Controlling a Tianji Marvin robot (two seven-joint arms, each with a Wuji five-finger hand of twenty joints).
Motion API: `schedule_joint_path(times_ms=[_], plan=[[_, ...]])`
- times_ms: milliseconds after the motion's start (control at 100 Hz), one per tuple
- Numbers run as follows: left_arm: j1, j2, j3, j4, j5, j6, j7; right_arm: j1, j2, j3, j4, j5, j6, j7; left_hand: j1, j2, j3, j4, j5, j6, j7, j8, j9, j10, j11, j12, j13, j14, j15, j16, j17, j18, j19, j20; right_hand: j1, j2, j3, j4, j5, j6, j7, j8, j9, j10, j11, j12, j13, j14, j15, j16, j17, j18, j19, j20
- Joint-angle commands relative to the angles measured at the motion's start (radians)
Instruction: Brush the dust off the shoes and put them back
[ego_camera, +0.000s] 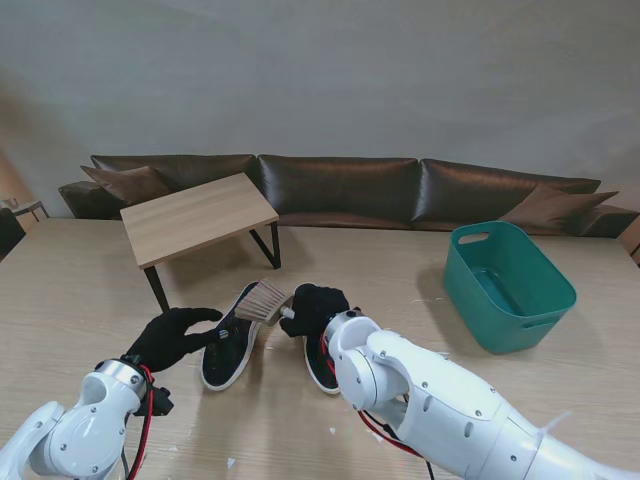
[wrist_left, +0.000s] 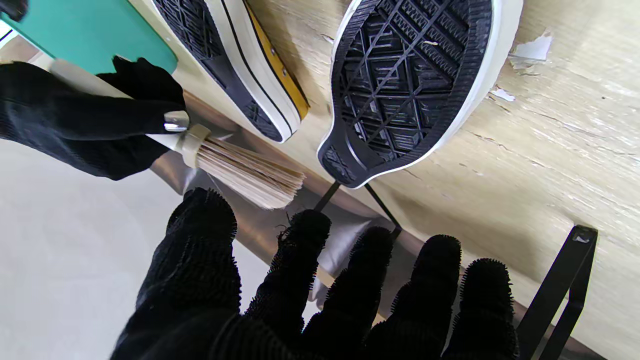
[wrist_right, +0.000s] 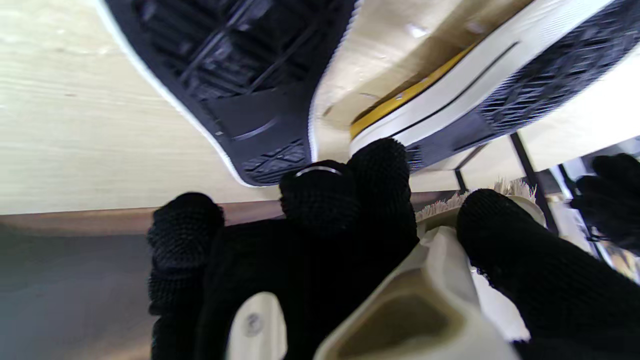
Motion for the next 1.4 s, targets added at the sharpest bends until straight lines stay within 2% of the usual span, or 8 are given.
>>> schedule_joint_path(times_ms=[0,290,430,930,1250,1390], plan=[[-0.002,-0.003,0.003,0.0,-0.003,0.005,-0.023,0.031,-0.013,-0.006,0.032,0.007,0.018,0.01,0.028,0.048,-0.018,0.032,0.017,0.012,0.002,0.007,-0.013,-0.001,-0.002,-0.002,-0.037,-0.018,-0.017,0.003,-0.012,-0.025,-0.024,-0.002,0.044,0.016,0.096,0.036,0.097,0.061,0.01,-0.016,0.055,0.018,0.005,-0.008,-0.002,-0.113,0.054,0.006,0.478,0.012,0.066,-0.003],[-0.008,-0.003,0.008,0.005,-0.006,0.009,-0.026,0.114,-0.074,-0.089,0.171,0.06,0.068,-0.025,0.028,0.048,-0.018,0.032,0.015,0.011,0.001,0.006,-0.012,-0.001,-0.002,-0.001,-0.037,-0.017,-0.017,0.003,-0.012,-0.025,-0.024,-0.002,0.045,0.015,0.099,0.035,0.097,0.063,0.01,-0.016,0.055,0.019,0.006,-0.007,-0.002,-0.112,0.055,0.006,0.478,0.014,0.065,-0.003],[-0.008,-0.003,0.009,0.003,-0.009,0.013,-0.028,0.123,-0.082,-0.119,0.18,0.064,0.072,-0.017,0.028,0.048,-0.018,0.032,0.017,0.012,0.002,0.007,-0.013,-0.001,-0.002,-0.002,-0.038,-0.016,-0.017,0.003,-0.011,-0.025,-0.023,-0.001,0.043,0.019,0.096,0.035,0.097,0.063,0.01,-0.016,0.055,0.015,0.006,-0.008,-0.002,-0.113,0.055,0.007,0.478,0.013,0.065,-0.003],[-0.009,-0.002,0.009,0.004,-0.012,0.01,-0.034,0.016,-0.021,-0.121,0.055,0.014,-0.011,0.03,0.028,0.049,-0.018,0.032,0.016,0.011,0.001,0.006,-0.012,-0.001,-0.001,-0.001,-0.037,-0.017,-0.017,0.003,-0.011,-0.026,-0.023,-0.001,0.041,0.025,0.088,0.037,0.095,0.055,0.01,-0.015,0.055,0.01,0.004,-0.008,-0.001,-0.128,0.053,0.006,0.479,-0.002,0.065,-0.006],[-0.009,-0.001,0.007,0.006,-0.009,0.004,-0.034,-0.108,0.031,-0.045,-0.049,-0.019,-0.091,0.044,0.026,0.05,-0.019,0.032,0.014,0.01,0.0,0.006,-0.013,-0.003,-0.002,-0.001,-0.038,-0.017,-0.017,0.003,-0.011,-0.026,-0.023,-0.001,0.046,0.023,0.089,0.038,0.094,0.058,0.009,-0.015,0.055,0.015,0.002,-0.008,-0.001,-0.124,0.053,0.006,0.478,0.001,0.065,-0.007],[-0.009,-0.001,0.007,0.004,-0.009,0.006,-0.039,-0.166,0.044,-0.005,-0.083,-0.018,-0.127,0.039,0.027,0.05,-0.018,0.032,0.018,0.01,0.002,0.007,-0.013,0.0,-0.002,-0.001,-0.038,-0.018,-0.018,0.003,-0.012,-0.025,-0.024,-0.001,0.05,0.02,0.092,0.036,0.094,0.064,0.009,-0.015,0.055,0.02,0.001,-0.008,-0.002,-0.118,0.054,0.006,0.477,0.01,0.063,-0.008]])
